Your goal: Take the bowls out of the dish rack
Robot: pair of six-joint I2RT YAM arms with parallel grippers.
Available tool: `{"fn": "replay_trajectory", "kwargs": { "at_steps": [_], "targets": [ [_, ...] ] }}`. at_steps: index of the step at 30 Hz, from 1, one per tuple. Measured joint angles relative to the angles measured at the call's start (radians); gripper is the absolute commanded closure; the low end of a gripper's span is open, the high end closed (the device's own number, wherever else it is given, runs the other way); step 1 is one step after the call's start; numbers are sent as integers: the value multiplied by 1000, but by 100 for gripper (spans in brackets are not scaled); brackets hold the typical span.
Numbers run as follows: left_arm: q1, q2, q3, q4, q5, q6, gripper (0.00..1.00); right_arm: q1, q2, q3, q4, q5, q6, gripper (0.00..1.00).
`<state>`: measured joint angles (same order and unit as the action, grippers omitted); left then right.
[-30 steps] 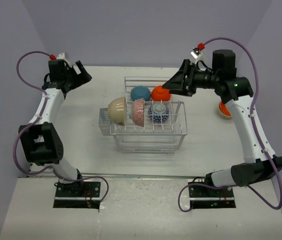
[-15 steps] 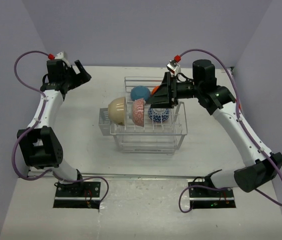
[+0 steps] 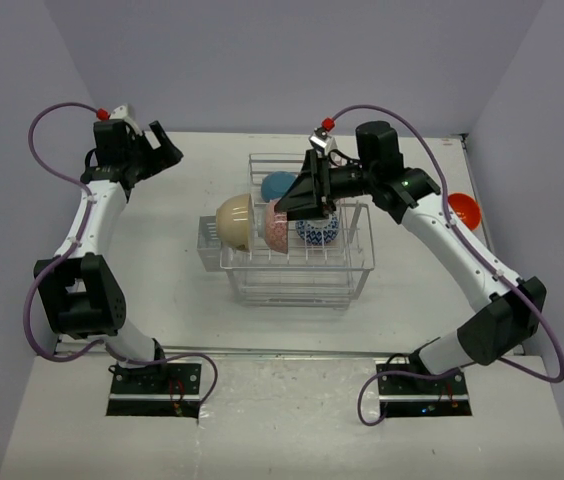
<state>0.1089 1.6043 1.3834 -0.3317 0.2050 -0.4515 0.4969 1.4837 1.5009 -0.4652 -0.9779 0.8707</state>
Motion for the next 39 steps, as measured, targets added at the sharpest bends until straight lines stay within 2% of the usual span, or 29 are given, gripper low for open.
{"fn": "replay_trajectory", "kwargs": {
  "at_steps": [13, 23, 29, 33, 35, 39],
  "targets": [
    [0, 0, 8, 0, 1, 0, 2, 27, 14, -48, 84, 19, 53, 48],
    [0, 0, 23, 0, 2, 0, 2, 35, 30, -55, 109, 38, 80, 59],
    [0, 0, 29, -1, 2, 3, 2, 35, 30, -90, 145, 40, 113, 72],
    [0, 0, 40, 0, 3, 3, 2, 38, 24, -96, 173, 40, 128, 85],
    [0, 0, 42, 0, 3, 7, 2, 39, 14, -107, 177, 34, 150, 99],
    [0, 0, 42, 0, 4, 16, 2, 40, -4, -127, 180, 26, 166, 100]
  ]
}}
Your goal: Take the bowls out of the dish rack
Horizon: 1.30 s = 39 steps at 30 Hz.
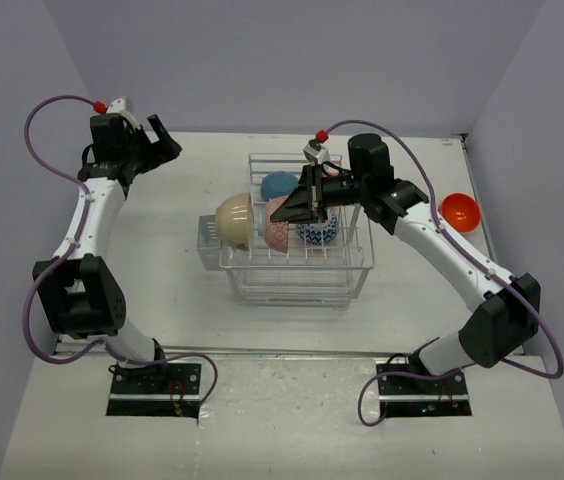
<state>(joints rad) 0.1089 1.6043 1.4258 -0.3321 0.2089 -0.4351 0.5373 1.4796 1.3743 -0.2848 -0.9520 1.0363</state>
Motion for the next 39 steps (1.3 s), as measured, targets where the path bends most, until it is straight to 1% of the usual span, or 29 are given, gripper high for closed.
{"fn": "replay_trajectory", "kwargs": {
  "at_steps": [8, 11, 19, 22, 25, 27, 29, 31, 33, 35, 39],
  "targets": [
    [0, 0, 0, 0, 0, 9, 2, 0, -14, -29, 53, -1, 40, 100],
    [0, 0, 0, 0, 0, 9, 2, -2, -21, -54, 106, -9, 85, 100],
    [0, 0, 0, 0, 1, 9, 2, -5, -32, -74, 320, -41, 238, 100],
    [0, 0, 0, 0, 2, 9, 2, -5, -47, -68, 334, -46, 257, 100],
    [0, 0, 0, 0, 3, 9, 2, -11, -48, -8, 259, -44, 227, 100],
    [0, 0, 0, 1, 5, 9, 2, -24, -49, 80, 131, -34, 162, 100],
    [0, 3, 0, 2, 6, 9, 2, -60, -47, 214, -26, -13, 80, 100],
    [0, 12, 0, 5, 7, 8, 2, -124, -45, 366, -179, 29, -30, 100],
    [0, 29, 0, 16, 8, 8, 2, -206, -32, 511, -309, 93, -129, 100],
    [0, 58, 0, 31, 13, 5, 2, -302, -5, 634, -408, 190, -229, 100],
    [0, 121, 0, 50, 23, -10, 2, -439, 106, 744, -545, 441, -365, 100]
  ]
}}
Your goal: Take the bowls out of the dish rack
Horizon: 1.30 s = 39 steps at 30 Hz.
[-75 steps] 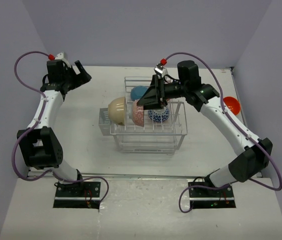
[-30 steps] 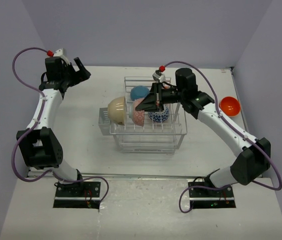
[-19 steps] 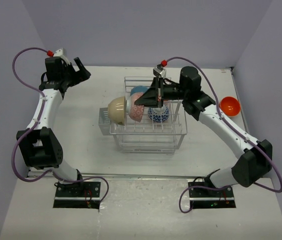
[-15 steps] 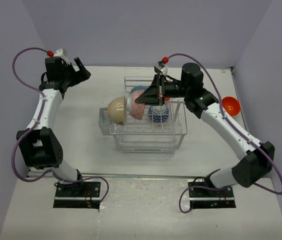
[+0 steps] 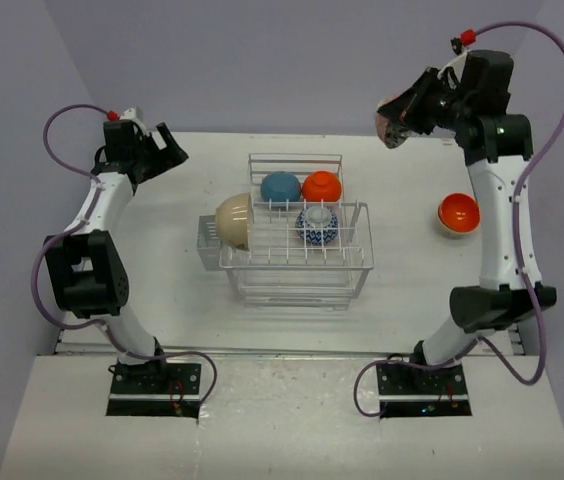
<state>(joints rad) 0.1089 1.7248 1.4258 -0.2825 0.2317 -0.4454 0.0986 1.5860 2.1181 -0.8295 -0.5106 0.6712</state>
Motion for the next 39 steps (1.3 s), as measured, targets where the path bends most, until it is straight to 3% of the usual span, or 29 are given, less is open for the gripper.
{"fn": "replay_trajectory", "kwargs": {
  "at_steps": [10, 17, 31, 39],
  "targets": [
    [0, 121, 4, 49, 20, -18, 2, -143, 529, 100, -261, 634, -190, 100],
    [0, 184, 14, 75, 34, -26, 2, -179, 551, 56, -336, 878, -227, 100],
    [0, 249, 74, 83, 49, -34, 2, -321, 513, -103, -306, 908, -237, 100],
    [0, 254, 88, 84, 48, -34, 2, -319, 515, -102, -267, 848, -246, 100]
  ]
}}
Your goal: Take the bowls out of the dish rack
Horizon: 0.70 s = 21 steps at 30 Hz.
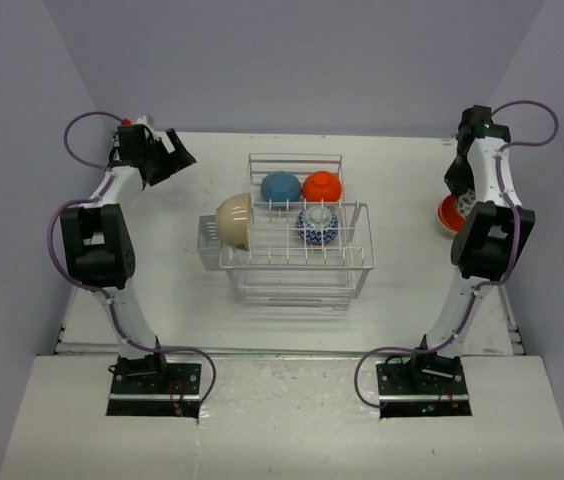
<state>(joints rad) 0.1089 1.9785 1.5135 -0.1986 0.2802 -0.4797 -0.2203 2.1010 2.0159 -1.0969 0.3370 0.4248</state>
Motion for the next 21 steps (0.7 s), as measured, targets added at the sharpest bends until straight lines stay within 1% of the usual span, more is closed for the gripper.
{"fn": "replay_trajectory", "kwargs": {
  "at_steps": [13, 21],
  "targets": [
    [0, 6, 20, -2, -1, 0, 2, 13, 8, -24, 45, -79, 1, 100],
    [0, 6, 23, -5, -9, 0, 2, 16, 45, -50, 71, -101, 1, 100]
  ]
}}
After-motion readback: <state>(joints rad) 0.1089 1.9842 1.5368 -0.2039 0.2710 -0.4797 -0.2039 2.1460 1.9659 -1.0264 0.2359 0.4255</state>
